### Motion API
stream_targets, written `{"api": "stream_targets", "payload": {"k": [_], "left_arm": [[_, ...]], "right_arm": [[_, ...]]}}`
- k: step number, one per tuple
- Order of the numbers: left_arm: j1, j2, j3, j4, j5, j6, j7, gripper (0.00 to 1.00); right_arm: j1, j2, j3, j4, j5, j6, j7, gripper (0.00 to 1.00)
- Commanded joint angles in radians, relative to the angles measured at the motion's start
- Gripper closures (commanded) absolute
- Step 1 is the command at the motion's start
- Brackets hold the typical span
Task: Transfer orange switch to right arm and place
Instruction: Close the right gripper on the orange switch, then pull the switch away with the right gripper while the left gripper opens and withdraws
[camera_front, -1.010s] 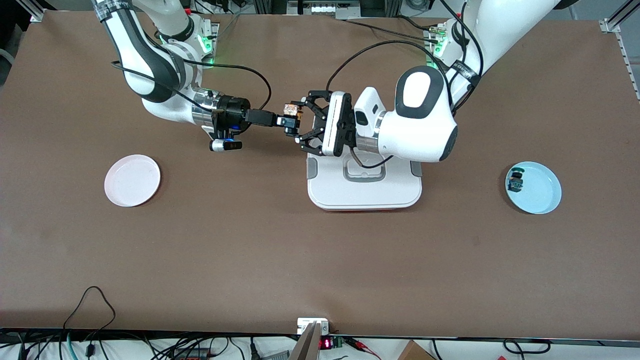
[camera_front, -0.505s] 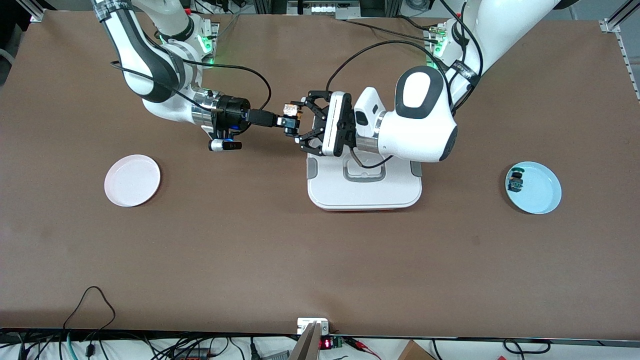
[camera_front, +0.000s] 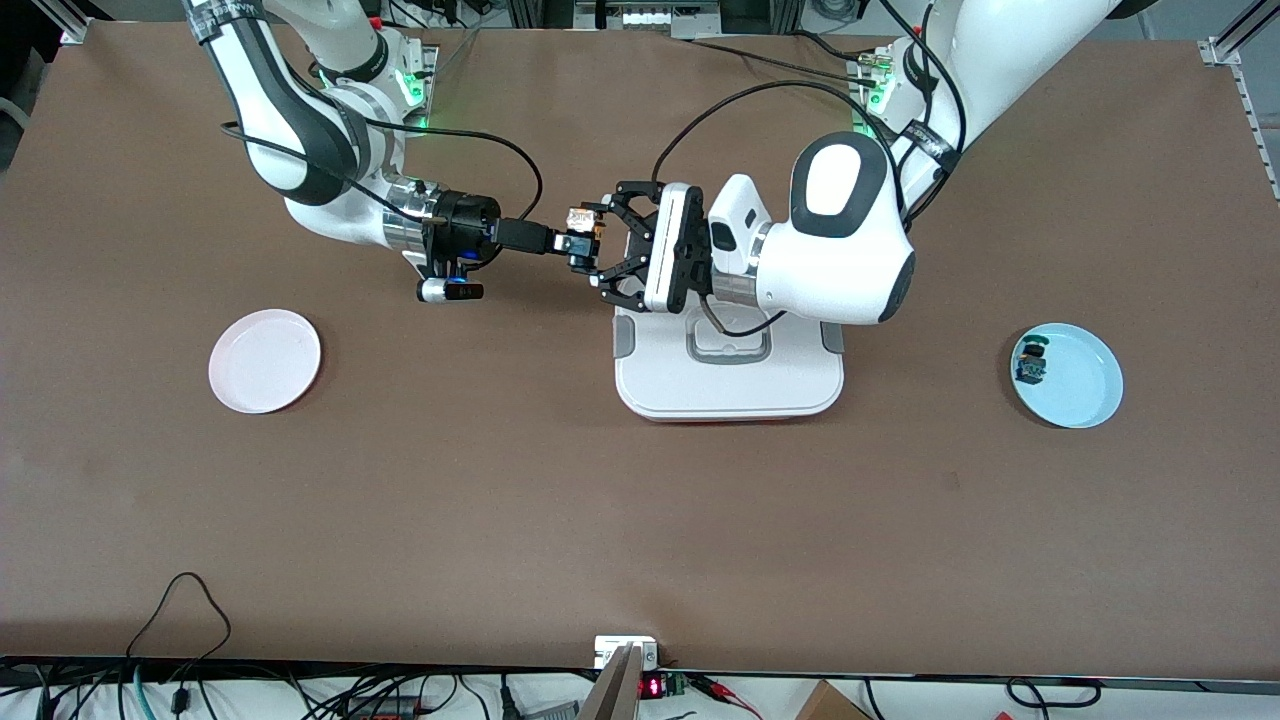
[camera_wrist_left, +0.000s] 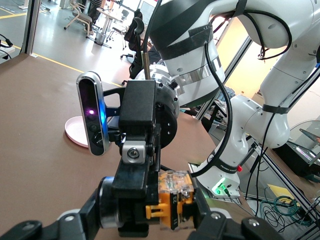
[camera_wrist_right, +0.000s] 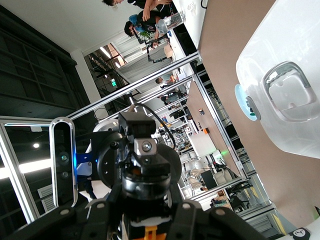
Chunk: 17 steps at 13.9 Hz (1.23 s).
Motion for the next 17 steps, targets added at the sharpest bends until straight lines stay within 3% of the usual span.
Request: {"api": "stream_targets", "payload": {"k": [1, 4, 8, 11, 14, 17], "left_arm": [[0.017, -0.011, -0.011, -0.009, -0.036, -0.003, 0.019, 0.0], [0.033, -0.013, -0.011, -0.004, -0.035, -0.05, 0.015, 0.0], [0.164, -0.036, -0.009, 0.005, -0.034, -0.26, -0.001, 0.0], [0.196, -0.035, 0.004, 0.034, -0.01, -0.403, -0.129, 0.0], [0.23, -0.037, -0.002, 0.132, 0.201, -0.524, -0.361, 0.0], [0.235, -0.039, 0.006, 0.158, 0.315, -0.577, -0.468, 0.0]], "right_arm": [[0.003, -0.008, -0.013, -0.001, 0.003, 0.004, -0.019, 1.0], [0.0, -0.002, -0.016, 0.003, -0.012, 0.004, -0.017, 1.0], [-0.057, -0.002, -0.016, 0.012, -0.099, -0.03, 0.01, 1.0], [-0.089, -0.002, -0.016, 0.015, -0.133, -0.062, 0.032, 1.0], [-0.167, -0.004, -0.016, 0.031, -0.236, -0.16, 0.099, 1.0], [-0.3, -0.002, -0.016, 0.043, -0.375, -0.321, 0.147, 1.0]]}}
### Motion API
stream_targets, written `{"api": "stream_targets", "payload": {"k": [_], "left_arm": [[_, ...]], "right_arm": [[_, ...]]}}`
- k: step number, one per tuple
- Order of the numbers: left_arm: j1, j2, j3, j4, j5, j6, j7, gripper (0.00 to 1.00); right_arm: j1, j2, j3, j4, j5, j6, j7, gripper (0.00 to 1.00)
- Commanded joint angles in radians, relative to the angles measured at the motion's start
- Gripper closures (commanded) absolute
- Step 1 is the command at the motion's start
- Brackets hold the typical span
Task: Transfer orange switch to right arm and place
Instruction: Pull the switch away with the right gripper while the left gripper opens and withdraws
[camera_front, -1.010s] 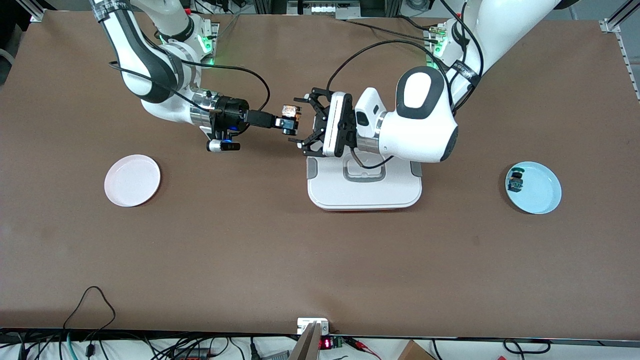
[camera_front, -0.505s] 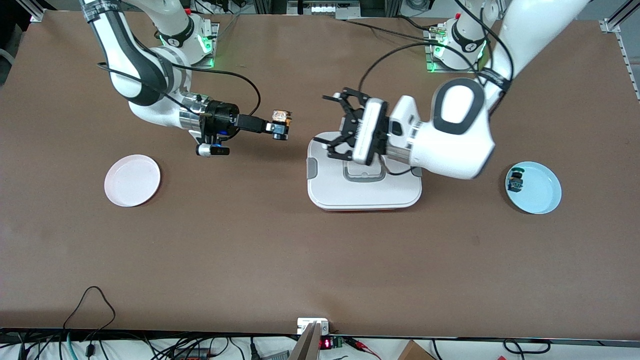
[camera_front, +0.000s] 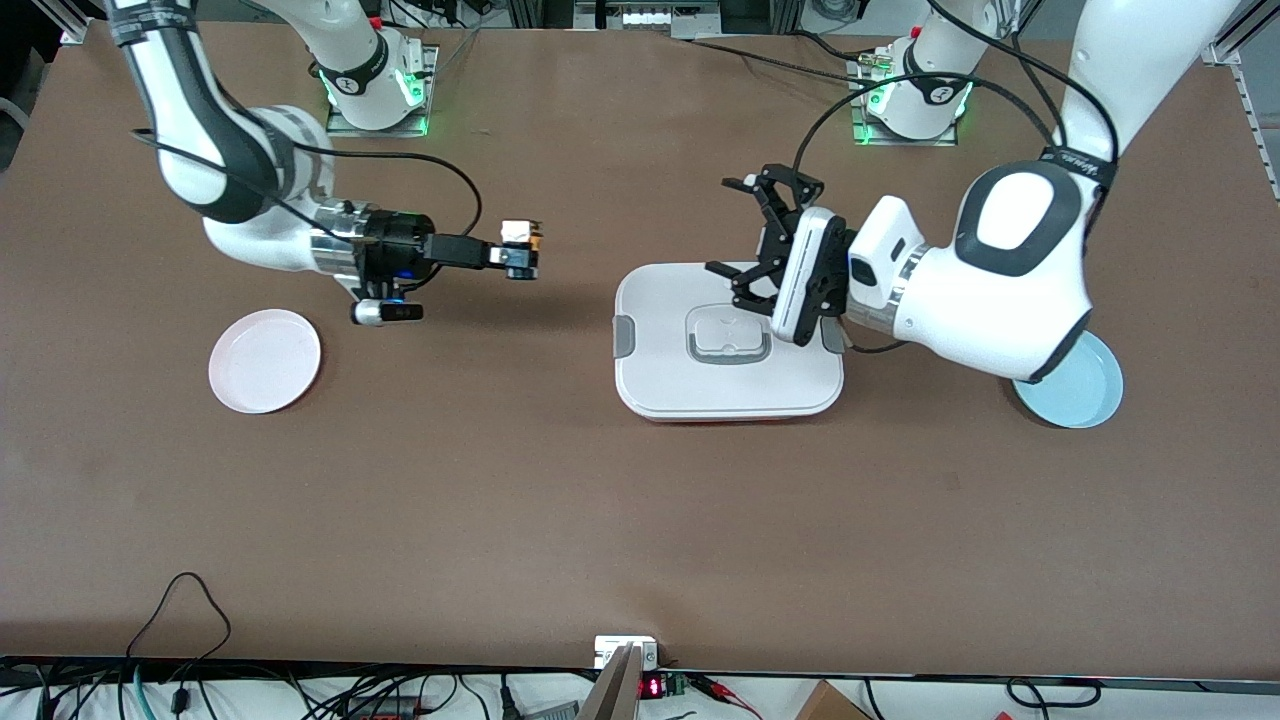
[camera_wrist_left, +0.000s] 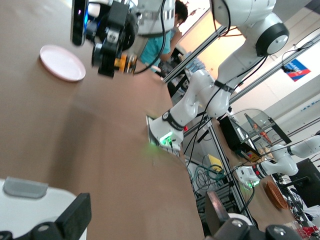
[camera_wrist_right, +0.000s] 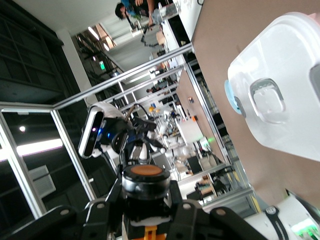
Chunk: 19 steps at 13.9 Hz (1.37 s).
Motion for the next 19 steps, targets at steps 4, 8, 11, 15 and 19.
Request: {"api": "stream_targets", "payload": {"k": [4, 8, 11, 15, 19], "left_arm": [[0.007, -0.011, -0.003, 0.032, 0.27, -0.091, -0.217, 0.0], [0.0, -0.011, 0.004, 0.1, 0.483, -0.151, -0.35, 0.0], [-0.006, -0.04, -0.013, 0.112, 0.692, -0.152, -0.496, 0.0], [-0.019, -0.114, 0.01, 0.115, 0.845, -0.184, -0.562, 0.0], [-0.136, -0.288, 0.242, 0.053, 0.84, -0.201, -0.621, 0.0]], "right_arm": [[-0.306, 0.044, 0.009, 0.178, -0.421, -0.369, 0.093, 1.0], [-0.493, 0.089, 0.009, 0.396, -0.698, -0.615, 0.119, 1.0], [-0.51, 0.078, 0.009, 0.537, -1.013, -0.623, 0.109, 1.0], [-0.432, -0.007, 0.019, 0.564, -1.435, -0.467, 0.057, 1.0], [-0.354, -0.158, 0.019, 0.33, -1.632, -0.233, 0.058, 1.0]]}}
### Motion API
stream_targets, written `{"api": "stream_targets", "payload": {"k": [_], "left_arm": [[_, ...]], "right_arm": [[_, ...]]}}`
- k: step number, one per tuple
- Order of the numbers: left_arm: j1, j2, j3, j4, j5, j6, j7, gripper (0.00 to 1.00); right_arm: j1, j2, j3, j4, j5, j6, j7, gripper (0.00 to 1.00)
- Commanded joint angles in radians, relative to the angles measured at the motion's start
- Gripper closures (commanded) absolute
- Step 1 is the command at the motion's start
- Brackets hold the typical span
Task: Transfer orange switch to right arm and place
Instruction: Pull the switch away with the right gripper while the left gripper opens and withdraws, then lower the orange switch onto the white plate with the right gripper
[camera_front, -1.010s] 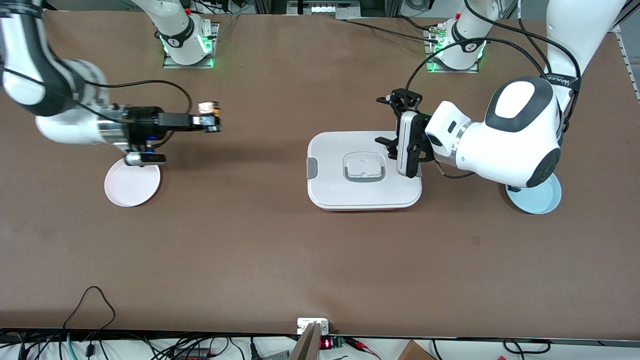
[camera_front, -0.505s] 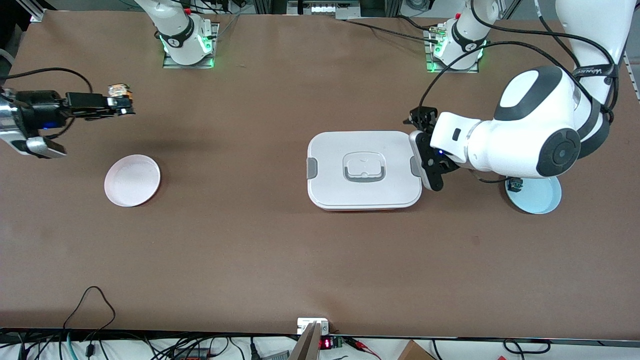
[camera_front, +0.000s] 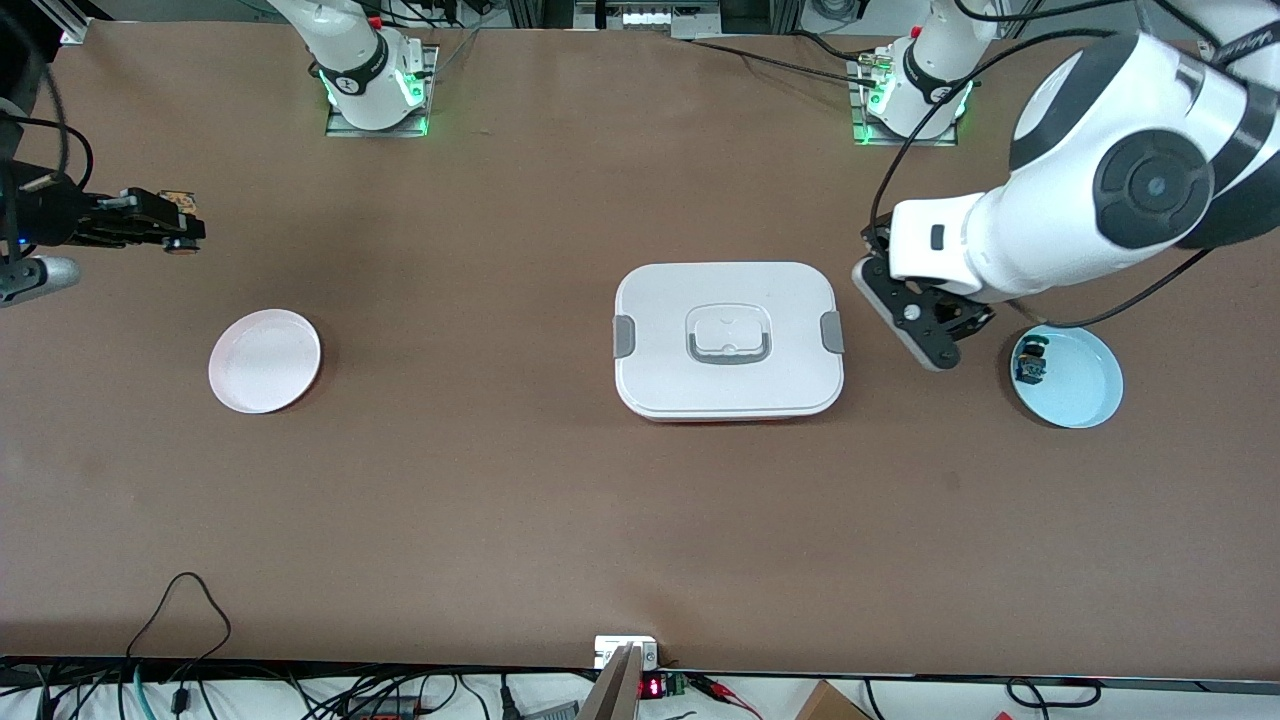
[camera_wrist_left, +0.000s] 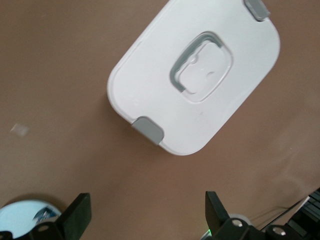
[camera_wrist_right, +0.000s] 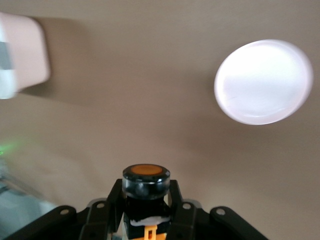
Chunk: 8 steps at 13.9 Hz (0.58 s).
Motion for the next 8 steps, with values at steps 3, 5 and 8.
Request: {"api": "stream_targets", "payload": {"k": [3, 5, 8], "left_arm": [[-0.128, -0.223, 0.322, -0.153, -0.07, -0.007, -0.105, 0.0], [-0.138, -0.281, 0.419, -0.237, -0.092, 0.04, -0.119, 0.0], [-0.157, -0.329, 0.608, -0.386, -0.101, 0.217, -0.017, 0.0]], "right_arm": [[0.051, -0.242, -0.001, -0.444, -0.123, 0.366, -0.033, 1.0], [0.043, -0.246, -0.003, -0.507, -0.157, 0.457, -0.053, 1.0], [0.028, -0.233, -0.01, -0.653, -0.202, 0.691, -0.064, 1.0]]}}
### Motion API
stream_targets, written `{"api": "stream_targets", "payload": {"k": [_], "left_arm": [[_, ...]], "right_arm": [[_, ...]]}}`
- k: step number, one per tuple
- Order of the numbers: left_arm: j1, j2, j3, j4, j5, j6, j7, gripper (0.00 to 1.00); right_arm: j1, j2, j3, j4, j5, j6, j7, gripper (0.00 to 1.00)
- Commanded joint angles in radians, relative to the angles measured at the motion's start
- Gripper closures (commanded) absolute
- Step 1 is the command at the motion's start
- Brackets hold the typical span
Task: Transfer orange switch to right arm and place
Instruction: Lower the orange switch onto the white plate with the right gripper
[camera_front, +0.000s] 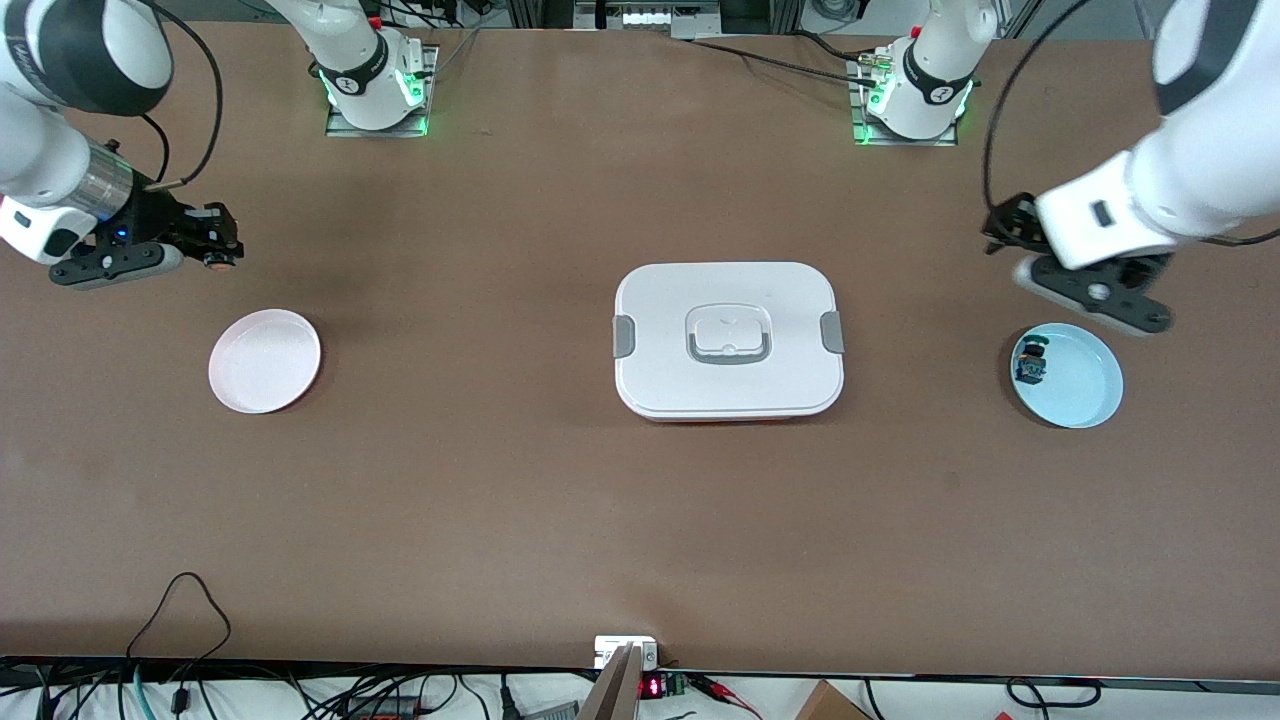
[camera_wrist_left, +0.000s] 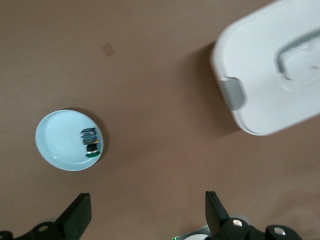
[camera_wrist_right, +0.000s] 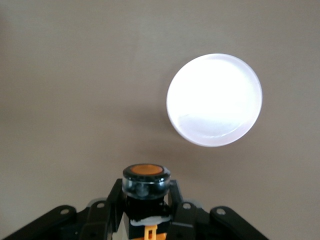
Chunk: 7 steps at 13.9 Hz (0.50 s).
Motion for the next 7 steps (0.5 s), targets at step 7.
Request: {"api": "stream_targets", "payload": {"k": [7], "left_arm": [[-0.103, -0.119, 0.202, -0.181, -0.083, 0.133, -0.035, 0.0]], "right_arm": [[-0.136, 0.233, -0.003, -0.229, -0.027, 0.605, -0.152, 1.0]]}}
